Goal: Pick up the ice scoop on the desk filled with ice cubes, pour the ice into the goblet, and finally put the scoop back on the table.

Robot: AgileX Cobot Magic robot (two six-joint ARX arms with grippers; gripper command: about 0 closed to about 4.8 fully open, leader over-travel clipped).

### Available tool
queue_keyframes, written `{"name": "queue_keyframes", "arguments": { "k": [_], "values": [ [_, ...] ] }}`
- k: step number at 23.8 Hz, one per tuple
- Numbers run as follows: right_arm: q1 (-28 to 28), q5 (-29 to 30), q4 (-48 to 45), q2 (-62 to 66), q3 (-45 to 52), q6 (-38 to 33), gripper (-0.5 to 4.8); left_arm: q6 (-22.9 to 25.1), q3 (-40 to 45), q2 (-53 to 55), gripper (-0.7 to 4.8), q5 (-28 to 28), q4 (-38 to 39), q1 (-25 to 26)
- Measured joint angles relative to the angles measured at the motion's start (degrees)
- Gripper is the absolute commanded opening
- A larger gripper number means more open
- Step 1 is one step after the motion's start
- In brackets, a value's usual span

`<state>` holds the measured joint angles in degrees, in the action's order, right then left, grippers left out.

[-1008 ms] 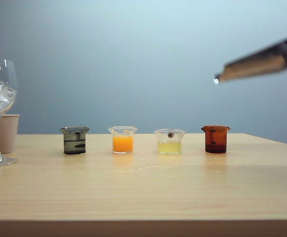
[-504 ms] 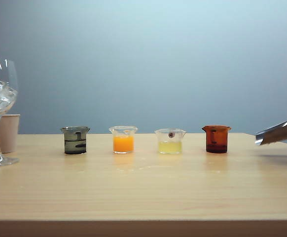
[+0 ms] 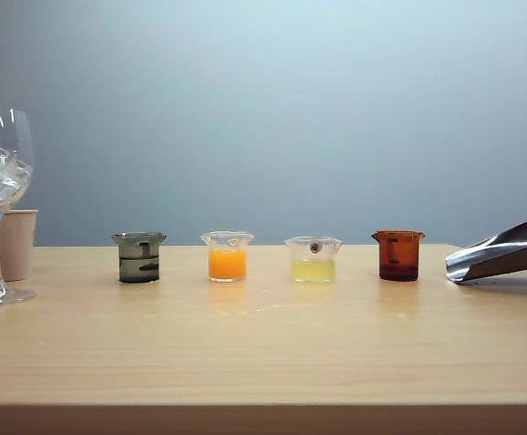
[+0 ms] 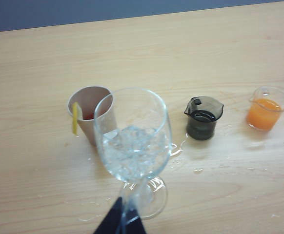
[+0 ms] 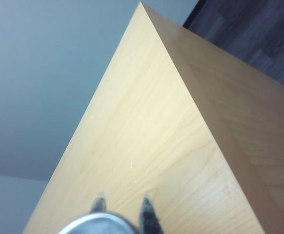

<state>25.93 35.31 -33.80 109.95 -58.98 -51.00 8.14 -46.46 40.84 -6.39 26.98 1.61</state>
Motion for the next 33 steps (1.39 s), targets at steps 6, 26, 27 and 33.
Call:
{"name": "queue_keyframes", "arguments": {
  "k": [6, 26, 27, 33],
  "values": [
    [0.1, -0.6, 0.3, 0.1, 0.1, 1.8, 4.79, 0.0, 0.0, 0.0, 0.04, 0.0, 0.0, 0.0],
    [5.2, 6.4, 3.3, -2.2, 11.8, 4.7, 4.35, 0.0, 0.0, 0.0, 0.04, 0.1, 0.0, 0.0],
    [5.8, 6.7, 3.3, -2.7, 12.8, 4.8, 4.31, 0.0, 0.0, 0.0, 0.04, 0.2, 0.0, 0.0],
    [11.8, 12.0, 1.5, -16.0, 21.9, 5.7, 1.41, 0.0, 0.0, 0.0, 0.04, 0.2, 0.0, 0.0]
  ]
}}
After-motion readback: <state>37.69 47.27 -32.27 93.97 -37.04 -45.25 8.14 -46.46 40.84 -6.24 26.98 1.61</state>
